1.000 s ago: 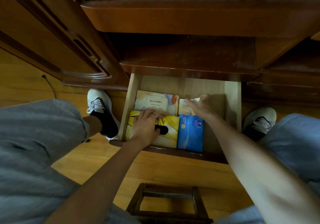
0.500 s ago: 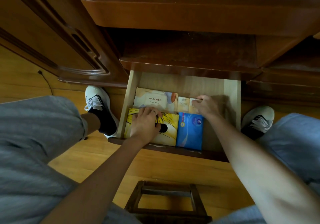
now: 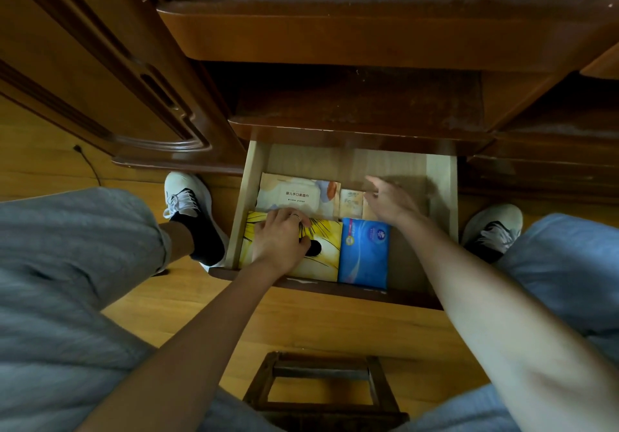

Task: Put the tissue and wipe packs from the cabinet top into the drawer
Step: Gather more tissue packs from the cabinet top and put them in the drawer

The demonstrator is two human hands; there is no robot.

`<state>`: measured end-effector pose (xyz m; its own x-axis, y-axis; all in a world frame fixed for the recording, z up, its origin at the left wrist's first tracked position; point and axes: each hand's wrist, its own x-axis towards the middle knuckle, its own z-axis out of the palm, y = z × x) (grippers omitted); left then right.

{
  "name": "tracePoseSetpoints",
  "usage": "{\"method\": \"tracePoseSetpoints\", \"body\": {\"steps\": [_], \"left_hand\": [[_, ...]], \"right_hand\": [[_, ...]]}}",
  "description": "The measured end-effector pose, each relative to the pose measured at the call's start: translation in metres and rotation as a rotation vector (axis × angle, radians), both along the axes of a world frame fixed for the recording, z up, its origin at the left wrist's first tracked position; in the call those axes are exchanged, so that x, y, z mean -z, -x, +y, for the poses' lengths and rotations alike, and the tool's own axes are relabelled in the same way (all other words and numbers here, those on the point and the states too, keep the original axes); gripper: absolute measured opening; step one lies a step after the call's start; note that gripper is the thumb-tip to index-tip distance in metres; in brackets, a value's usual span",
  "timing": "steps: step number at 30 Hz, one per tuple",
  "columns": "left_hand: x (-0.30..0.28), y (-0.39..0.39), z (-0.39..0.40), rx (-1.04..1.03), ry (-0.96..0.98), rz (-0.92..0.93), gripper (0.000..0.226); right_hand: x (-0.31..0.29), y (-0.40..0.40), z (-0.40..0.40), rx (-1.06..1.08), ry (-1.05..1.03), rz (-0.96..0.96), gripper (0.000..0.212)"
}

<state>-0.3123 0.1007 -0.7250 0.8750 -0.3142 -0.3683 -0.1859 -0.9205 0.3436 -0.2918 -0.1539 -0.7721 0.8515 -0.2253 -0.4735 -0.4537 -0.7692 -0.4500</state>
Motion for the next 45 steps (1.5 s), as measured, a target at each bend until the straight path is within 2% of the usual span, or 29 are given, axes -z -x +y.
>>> {"method": "tracePoseSetpoints", "body": {"steps": [2, 5, 7, 9, 12, 16, 19, 21, 23, 26, 30, 32, 34, 36, 39, 41, 43, 45], "left_hand": [[-0.003, -0.001, -0.002, -0.010, 0.030, 0.028, 0.028], [-0.014, -0.001, -0.003, -0.006, 0.131, -0.003, 0.026], [-0.033, -0.004, -0.006, 0.016, 0.187, -0.073, 0.024], [-0.064, -0.013, -0.011, 0.030, 0.230, -0.156, 0.022], [-0.131, -0.034, -0.019, 0.071, 0.311, -0.384, 0.022], [-0.247, -0.060, -0.023, 0.071, 0.491, -0.766, 0.020], [-0.331, -0.078, -0.033, 0.107, 0.571, -1.008, 0.017], [-0.376, -0.091, -0.046, 0.132, 0.569, -1.100, 0.015], [-0.408, -0.107, -0.062, 0.165, 0.512, -1.104, 0.014], [-0.431, -0.138, -0.084, 0.201, 0.401, -0.984, 0.018], [-0.440, -0.188, -0.112, 0.215, 0.308, -0.839, 0.023], [-0.443, -0.213, -0.126, 0.198, 0.294, -0.781, 0.028], [-0.446, -0.236, -0.144, 0.184, 0.304, -0.754, 0.035], [-0.446, -0.256, -0.162, 0.190, 0.328, -0.745, 0.042], [-0.441, -0.283, -0.186, 0.229, 0.341, -0.702, 0.054], [-0.437, -0.301, -0.197, 0.224, 0.322, -0.699, 0.061], [-0.435, -0.313, -0.203, 0.221, 0.306, -0.738, 0.071], [-0.432, -0.321, -0.206, 0.259, 0.309, -0.793, 0.081]], "right_hand": [[-0.014, 0.005, -0.001, 0.072, 0.039, -0.051, 0.050], [-0.043, 0.013, -0.006, 0.078, 0.089, 0.004, 0.055], [-0.072, 0.017, -0.009, 0.065, 0.014, 0.026, 0.056], [-0.111, 0.017, -0.011, 0.033, -0.076, -0.020, 0.046], [-0.190, 0.017, -0.016, -0.055, -0.101, -0.224, 0.031], [-0.317, 0.030, -0.025, -0.136, -0.078, -0.604, 0.024], [-0.399, 0.033, -0.039, -0.108, 0.067, -0.899, 0.022], [-0.441, 0.024, -0.053, -0.064, 0.228, -1.036, 0.021], [-0.468, 0.008, -0.067, -0.043, 0.354, -1.012, 0.024], [-0.482, -0.014, -0.087, -0.076, 0.511, -0.769, 0.034], [-0.491, -0.039, -0.095, -0.127, 0.715, -0.840, 0.034], [-0.501, -0.057, -0.101, -0.139, 0.717, -0.798, 0.030], [-0.511, -0.079, -0.110, -0.107, 0.650, -0.713, 0.022], [-0.516, -0.108, -0.118, -0.062, 0.574, -0.708, 0.020], [-0.520, -0.166, -0.130, 0.018, 0.535, -0.724, 0.056], [-0.518, -0.205, -0.136, 0.049, 0.567, -0.641, 0.066], [-0.511, -0.234, -0.142, 0.027, 0.629, -0.573, 0.045], [-0.504, -0.247, -0.144, -0.007, 0.556, -0.645, 0.020]]}}
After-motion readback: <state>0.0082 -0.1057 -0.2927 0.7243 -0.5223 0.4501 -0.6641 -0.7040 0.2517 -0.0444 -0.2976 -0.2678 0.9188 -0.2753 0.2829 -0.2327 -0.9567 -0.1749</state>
